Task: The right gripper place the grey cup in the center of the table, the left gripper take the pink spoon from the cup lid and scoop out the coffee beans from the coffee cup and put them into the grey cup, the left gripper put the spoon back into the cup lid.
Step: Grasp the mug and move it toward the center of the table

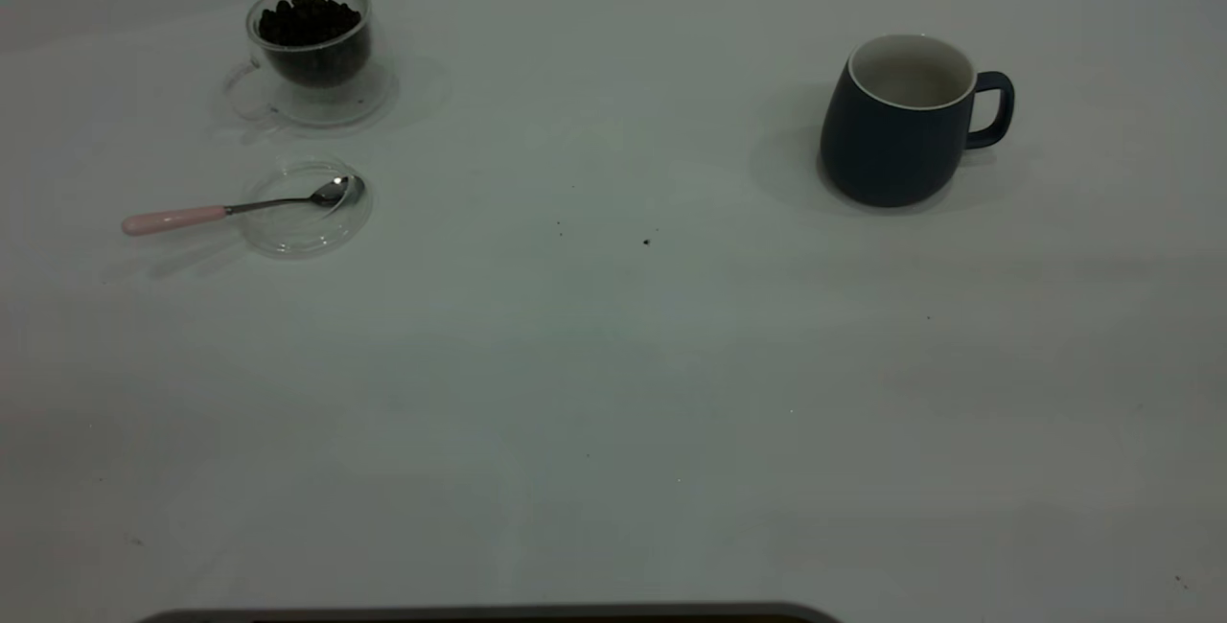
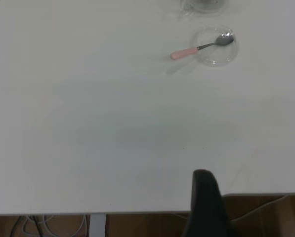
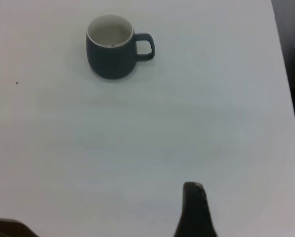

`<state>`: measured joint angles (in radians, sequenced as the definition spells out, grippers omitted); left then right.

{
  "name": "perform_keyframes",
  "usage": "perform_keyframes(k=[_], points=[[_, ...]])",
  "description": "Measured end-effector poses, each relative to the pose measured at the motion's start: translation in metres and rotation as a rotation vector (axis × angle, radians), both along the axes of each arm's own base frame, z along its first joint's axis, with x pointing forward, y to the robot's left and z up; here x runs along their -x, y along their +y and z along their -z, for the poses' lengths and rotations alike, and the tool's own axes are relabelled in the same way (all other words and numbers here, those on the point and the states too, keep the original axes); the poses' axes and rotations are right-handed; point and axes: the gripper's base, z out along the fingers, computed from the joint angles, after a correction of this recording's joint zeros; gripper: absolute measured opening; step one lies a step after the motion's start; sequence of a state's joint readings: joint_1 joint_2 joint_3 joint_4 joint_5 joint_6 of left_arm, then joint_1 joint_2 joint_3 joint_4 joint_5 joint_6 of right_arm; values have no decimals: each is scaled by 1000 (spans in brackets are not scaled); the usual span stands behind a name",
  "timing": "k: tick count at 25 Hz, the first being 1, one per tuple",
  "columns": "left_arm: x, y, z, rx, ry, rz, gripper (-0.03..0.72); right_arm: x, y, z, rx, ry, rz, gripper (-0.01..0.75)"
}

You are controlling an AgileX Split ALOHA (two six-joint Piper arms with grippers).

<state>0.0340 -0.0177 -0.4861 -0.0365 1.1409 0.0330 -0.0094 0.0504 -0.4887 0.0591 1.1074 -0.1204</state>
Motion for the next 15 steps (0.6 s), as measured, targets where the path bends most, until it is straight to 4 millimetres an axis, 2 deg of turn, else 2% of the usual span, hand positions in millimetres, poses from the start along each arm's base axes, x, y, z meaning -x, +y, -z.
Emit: perform_keyframes(k=[3,6,15], points=[[0,0,0,-1,0,1,548,-14,3,-9,10,7,-51,591],[0,0,0,-1,0,1,548,-43,4,-12,16,77,-75,591],[0,0,0,-2,0,1,548,-164,1,5,182,326,-214,591]])
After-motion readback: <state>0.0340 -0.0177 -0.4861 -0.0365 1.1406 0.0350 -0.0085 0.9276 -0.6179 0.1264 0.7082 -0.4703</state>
